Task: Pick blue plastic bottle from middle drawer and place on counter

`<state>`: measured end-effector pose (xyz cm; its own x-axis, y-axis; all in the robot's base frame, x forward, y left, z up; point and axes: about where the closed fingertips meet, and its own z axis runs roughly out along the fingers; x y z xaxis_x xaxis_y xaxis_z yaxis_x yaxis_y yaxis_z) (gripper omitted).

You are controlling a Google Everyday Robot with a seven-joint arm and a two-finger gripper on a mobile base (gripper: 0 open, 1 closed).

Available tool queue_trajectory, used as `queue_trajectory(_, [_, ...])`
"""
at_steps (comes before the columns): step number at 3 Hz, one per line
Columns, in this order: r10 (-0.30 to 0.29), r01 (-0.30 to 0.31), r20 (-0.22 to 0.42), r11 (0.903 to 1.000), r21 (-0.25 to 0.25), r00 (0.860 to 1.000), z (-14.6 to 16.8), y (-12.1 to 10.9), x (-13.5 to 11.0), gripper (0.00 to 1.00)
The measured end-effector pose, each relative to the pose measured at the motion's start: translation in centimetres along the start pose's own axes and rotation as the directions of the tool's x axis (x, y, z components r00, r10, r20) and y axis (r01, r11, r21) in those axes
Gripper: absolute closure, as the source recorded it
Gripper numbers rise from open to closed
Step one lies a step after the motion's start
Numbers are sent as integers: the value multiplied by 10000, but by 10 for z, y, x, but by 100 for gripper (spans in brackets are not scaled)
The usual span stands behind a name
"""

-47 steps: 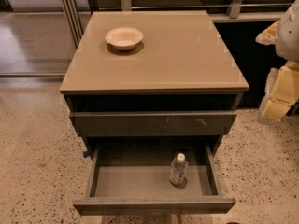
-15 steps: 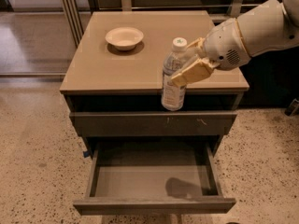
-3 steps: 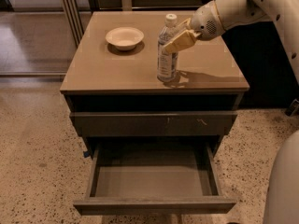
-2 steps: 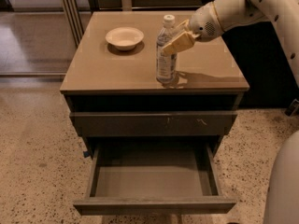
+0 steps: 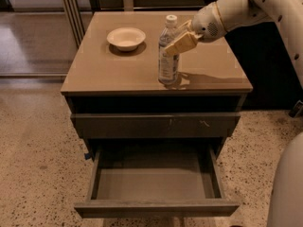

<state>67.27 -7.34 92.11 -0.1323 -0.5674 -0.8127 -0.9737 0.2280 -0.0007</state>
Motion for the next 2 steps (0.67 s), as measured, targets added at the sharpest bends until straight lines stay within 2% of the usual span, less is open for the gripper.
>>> queue_trajectory(1, [0, 0, 0, 10000, 0, 10000, 0, 0, 0, 19])
queue_trajectory(2, [0, 0, 0, 10000, -1, 10000, 0, 0, 0, 0])
